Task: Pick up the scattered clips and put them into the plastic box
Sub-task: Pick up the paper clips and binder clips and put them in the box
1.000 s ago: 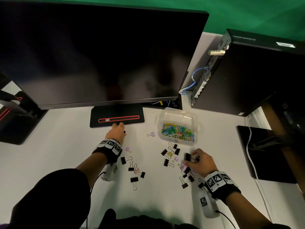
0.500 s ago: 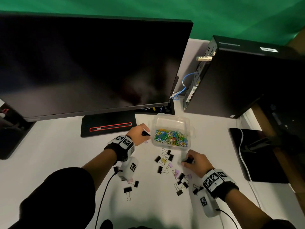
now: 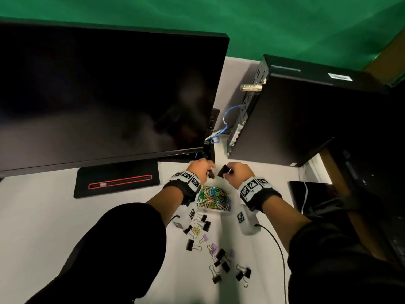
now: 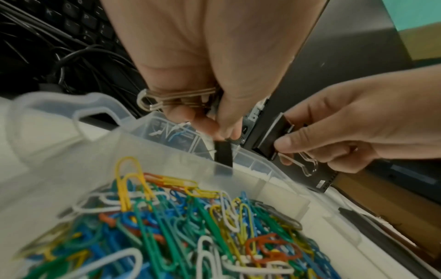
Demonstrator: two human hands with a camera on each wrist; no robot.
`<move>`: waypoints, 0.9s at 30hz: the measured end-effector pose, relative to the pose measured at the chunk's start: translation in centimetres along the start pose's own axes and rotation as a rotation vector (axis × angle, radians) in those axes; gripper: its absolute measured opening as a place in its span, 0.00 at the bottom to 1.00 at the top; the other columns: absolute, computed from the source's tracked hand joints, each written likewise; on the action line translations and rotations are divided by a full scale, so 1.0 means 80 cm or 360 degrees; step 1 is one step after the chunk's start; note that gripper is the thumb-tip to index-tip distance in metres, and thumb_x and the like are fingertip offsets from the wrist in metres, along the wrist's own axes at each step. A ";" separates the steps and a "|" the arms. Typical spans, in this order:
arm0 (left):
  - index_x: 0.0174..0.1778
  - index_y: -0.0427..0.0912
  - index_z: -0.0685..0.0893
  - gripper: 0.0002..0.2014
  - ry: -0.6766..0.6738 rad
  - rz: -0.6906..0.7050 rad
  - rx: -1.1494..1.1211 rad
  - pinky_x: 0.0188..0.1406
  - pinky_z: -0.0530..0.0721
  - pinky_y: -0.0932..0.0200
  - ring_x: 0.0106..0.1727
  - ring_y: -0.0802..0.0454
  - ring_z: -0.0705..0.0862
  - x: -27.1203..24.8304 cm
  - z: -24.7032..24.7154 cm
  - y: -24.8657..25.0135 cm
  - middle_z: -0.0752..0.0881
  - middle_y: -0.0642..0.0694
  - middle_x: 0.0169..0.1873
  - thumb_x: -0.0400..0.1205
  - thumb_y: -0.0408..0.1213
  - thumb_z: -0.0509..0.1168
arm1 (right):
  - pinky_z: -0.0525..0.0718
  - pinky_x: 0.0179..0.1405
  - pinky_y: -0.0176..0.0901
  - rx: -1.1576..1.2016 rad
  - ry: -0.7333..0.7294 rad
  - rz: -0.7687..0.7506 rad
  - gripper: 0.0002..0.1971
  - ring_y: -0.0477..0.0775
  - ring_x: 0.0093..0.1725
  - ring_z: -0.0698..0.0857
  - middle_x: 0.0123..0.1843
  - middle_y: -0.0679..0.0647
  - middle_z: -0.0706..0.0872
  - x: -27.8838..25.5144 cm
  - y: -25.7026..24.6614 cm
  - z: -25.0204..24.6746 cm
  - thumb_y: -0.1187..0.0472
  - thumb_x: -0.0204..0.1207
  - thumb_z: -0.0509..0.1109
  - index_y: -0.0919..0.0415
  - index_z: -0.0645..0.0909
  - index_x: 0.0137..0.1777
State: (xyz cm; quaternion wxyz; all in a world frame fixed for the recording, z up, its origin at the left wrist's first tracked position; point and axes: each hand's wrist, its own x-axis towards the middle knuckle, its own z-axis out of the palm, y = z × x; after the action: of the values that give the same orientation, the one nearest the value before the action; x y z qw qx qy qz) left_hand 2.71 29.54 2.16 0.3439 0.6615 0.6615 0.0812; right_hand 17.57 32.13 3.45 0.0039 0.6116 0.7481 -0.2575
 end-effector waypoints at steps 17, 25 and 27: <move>0.64 0.43 0.76 0.26 -0.0097 0.0130 -0.0085 0.59 0.74 0.60 0.68 0.47 0.75 0.011 0.001 0.000 0.73 0.40 0.65 0.72 0.17 0.63 | 0.73 0.49 0.34 0.0102 -0.0109 -0.0113 0.20 0.56 0.57 0.83 0.60 0.55 0.86 0.020 0.009 0.012 0.72 0.68 0.69 0.54 0.83 0.58; 0.55 0.46 0.84 0.26 0.0272 0.0072 0.0049 0.69 0.72 0.48 0.67 0.43 0.71 -0.006 0.000 -0.026 0.76 0.43 0.62 0.73 0.15 0.54 | 0.73 0.61 0.43 0.0046 -0.0078 -0.0348 0.19 0.59 0.61 0.76 0.62 0.55 0.84 -0.007 0.016 0.015 0.72 0.74 0.60 0.53 0.84 0.58; 0.55 0.48 0.83 0.26 0.0339 0.0020 0.0065 0.69 0.71 0.48 0.67 0.45 0.70 -0.021 -0.004 -0.039 0.76 0.45 0.62 0.74 0.15 0.53 | 0.72 0.64 0.48 -0.0115 -0.0185 -0.0434 0.24 0.59 0.63 0.72 0.68 0.53 0.80 -0.011 0.013 0.023 0.72 0.76 0.56 0.49 0.78 0.66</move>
State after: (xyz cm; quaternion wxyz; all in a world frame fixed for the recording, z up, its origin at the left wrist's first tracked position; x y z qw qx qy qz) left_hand -0.22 27.73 1.23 0.2576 0.6601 0.6916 0.1397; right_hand 18.19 30.73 1.75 0.0342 0.4877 0.8316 -0.2635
